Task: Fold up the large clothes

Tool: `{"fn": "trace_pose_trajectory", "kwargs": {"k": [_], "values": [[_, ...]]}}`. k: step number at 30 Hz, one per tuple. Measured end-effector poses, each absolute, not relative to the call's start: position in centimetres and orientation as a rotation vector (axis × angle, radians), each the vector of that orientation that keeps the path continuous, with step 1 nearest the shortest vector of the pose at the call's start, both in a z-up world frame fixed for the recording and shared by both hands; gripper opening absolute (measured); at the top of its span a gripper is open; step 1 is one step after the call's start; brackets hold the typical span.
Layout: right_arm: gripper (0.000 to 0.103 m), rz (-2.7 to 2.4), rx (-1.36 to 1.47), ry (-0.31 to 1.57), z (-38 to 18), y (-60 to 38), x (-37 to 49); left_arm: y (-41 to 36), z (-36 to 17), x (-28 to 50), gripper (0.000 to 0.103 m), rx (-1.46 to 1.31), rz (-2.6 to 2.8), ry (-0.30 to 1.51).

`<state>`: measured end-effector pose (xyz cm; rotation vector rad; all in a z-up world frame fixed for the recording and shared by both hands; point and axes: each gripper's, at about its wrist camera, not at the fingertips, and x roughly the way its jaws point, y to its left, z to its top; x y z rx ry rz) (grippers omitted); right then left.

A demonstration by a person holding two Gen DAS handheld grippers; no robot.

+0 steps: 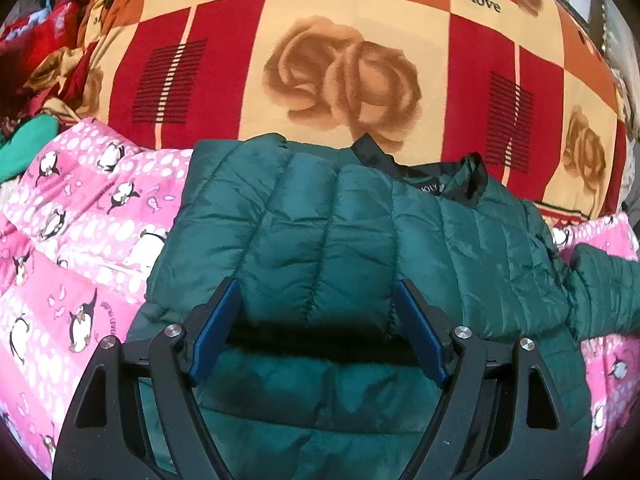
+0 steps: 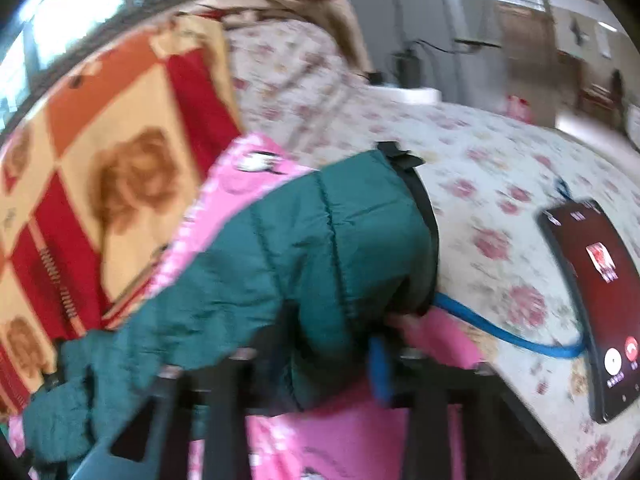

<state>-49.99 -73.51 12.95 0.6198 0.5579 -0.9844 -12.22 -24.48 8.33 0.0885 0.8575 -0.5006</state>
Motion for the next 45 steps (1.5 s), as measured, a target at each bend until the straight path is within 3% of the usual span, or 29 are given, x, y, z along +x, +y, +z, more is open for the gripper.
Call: {"fn": "trace_pose_trajectory", "kwargs": {"k": [11, 15, 22, 23, 24, 25, 27, 34, 35, 37, 40, 45], "values": [[0.021, -0.601, 0.527, 0.498, 19.3, -64.6, -42.0, -24.0, 9.8, -12.8, 0.08, 0.089, -0.501, 0.792], [0.007, -0.454, 0.481, 0.558, 19.4, -60.9, -35.9, -23.4, 10.0, -12.3, 0.08, 0.071, -0.492, 0.792], [0.007, -0.364, 0.462, 0.635, 17.3, -56.5, -29.4, -22.6, 9.9, -11.5, 0.08, 0.029, -0.493, 0.82], [0.009, -0.373, 0.471, 0.668, 16.7, -56.8, -29.0, -22.6, 9.9, -11.5, 0.08, 0.025, -0.497, 0.819], [0.018, -0.379, 0.468, 0.705, 16.2, -57.1, -28.7, -22.5, 9.9, -11.6, 0.08, 0.024, -0.5, 0.817], [0.042, -0.396, 0.443, 0.755, 15.5, -57.6, -28.6, -22.6, 9.8, -11.6, 0.08, 0.026, -0.499, 0.817], [0.066, -0.453, 0.353, 0.795, 14.5, -57.9, -29.2, -22.7, 9.6, -11.5, 0.08, 0.029, -0.502, 0.826], [0.069, -0.542, 0.212, 0.913, 9.9, -60.9, -29.2, -23.5, 8.6, -11.6, 0.08, 0.053, -0.503, 0.847], [0.068, -0.559, 0.221, 0.922, 9.1, -61.7, -29.1, -23.6, 8.6, -11.6, 0.08, 0.061, -0.503, 0.846], [0.037, -0.571, 0.317, 0.854, 9.0, -63.3, -29.9, -23.7, 8.6, -11.6, 0.08, 0.073, -0.5, 0.844], [0.014, -0.529, 0.476, 0.781, 10.5, -63.8, -31.0, -23.2, 9.0, -11.4, 0.08, 0.059, -0.493, 0.831], [0.013, -0.356, 0.518, 0.665, 15.8, -61.0, -30.3, -22.2, 9.9, -10.8, 0.08, 0.027, -0.477, 0.82]]}}
